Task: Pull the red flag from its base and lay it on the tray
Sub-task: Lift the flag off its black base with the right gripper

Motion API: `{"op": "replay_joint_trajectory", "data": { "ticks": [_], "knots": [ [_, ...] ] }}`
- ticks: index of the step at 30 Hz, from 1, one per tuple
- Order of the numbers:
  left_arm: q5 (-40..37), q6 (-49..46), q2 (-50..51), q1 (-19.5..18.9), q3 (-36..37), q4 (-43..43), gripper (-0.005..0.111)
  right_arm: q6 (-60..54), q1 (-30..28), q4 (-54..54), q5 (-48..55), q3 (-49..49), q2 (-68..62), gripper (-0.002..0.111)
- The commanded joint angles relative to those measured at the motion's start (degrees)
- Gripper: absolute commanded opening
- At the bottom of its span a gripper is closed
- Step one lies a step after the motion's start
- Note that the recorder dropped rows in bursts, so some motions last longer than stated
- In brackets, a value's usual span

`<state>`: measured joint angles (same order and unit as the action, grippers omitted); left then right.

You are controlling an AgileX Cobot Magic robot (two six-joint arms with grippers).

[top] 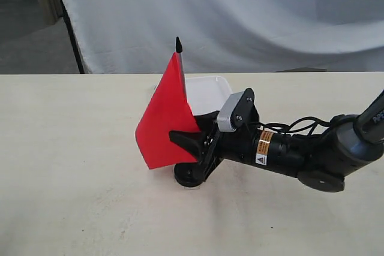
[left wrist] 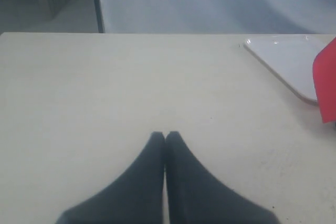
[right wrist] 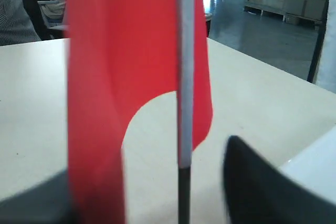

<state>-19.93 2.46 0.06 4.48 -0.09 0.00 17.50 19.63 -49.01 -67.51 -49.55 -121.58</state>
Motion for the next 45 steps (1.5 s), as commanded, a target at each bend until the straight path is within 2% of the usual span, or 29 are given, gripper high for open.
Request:
{"op": "replay_joint_trajectory", "data": {
  "ticks": [1, 7, 12, 14, 19, 22, 29, 32, 33, 34, 35, 38, 42, 45],
  "knots": [
    [0.3, -0.1, -0.1, 0.3, 0.1, 0.0, 0.000, -0.6, -0.1, -4.6, -1.9, -0.3, 0.0, 0.000],
    [0.3, -0.1, -0.1, 0.3, 0.1, 0.0, 0.000, 2.6, -0.1, -5.5, -2.5, -0.3, 2.2, -0.001],
    [0.3, -0.1, -0.1, 0.3, 0.1, 0.0, 0.000, 6.8, -0.1, -5.7, -2.5, -0.3, 13.5, -0.001],
    [0.3, -0.1, -0.1, 0.3, 0.1, 0.0, 0.000, 7.4, -0.1, -5.7, 1.6, -0.3, 19.3, -0.001],
    [0.3, -0.1, -0.1, 0.3, 0.1, 0.0, 0.000, 7.2, -0.1, -5.7, 22.5, -0.3, 30.7, -0.001],
    [0.3, -0.1, -0.1, 0.3, 0.1, 0.0, 0.000, 7.2, -0.1, -4.7, 29.7, -0.3, 34.1, -0.001],
    [0.3, -0.1, -0.1, 0.3, 0.1, 0.0, 0.000, 7.2, -0.1, 2.3, 34.7, -0.8, 32.6, -0.001],
    [0.3, -0.1, -0.1, 0.3, 0.1, 0.0, 0.000, 8.3, 1.3, 7.6, 50.7, -5.5, 30.7, -0.001],
    [0.3, -0.1, -0.1, 0.3, 0.1, 0.0, 0.000, 8.3, 3.2, 11.0, 65.9, -11.1, 28.6, -0.001],
    [0.3, -0.1, -0.1, 0.3, 0.1, 0.0, 0.000, 8.2, 4.3, 11.4, 72.2, -14.1, 27.3, -0.001],
    [0.3, -0.1, -0.1, 0.3, 0.1, 0.0, 0.000, 7.8, 6.4, 11.4, 82.7, -19.6, 24.3, -0.001],
    [0.3, -0.1, -0.1, 0.3, 0.1, 0.0, 0.000, 6.1, 9.4, 11.3, 97.6, -32.0, 15.6, -0.001],
    [0.3, -0.1, -0.1, 0.3, 0.1, 0.0, 0.000, 4.6, 9.8, 11.4, 116.8, -53.0, -2.2, -0.001],
    [0.3, -0.1, -0.1, 0.3, 0.1, 0.0, 0.000, 1.0, 9.9, 12.8, 124.6, -64.6, -12.6, -0.001]
  ]
}}
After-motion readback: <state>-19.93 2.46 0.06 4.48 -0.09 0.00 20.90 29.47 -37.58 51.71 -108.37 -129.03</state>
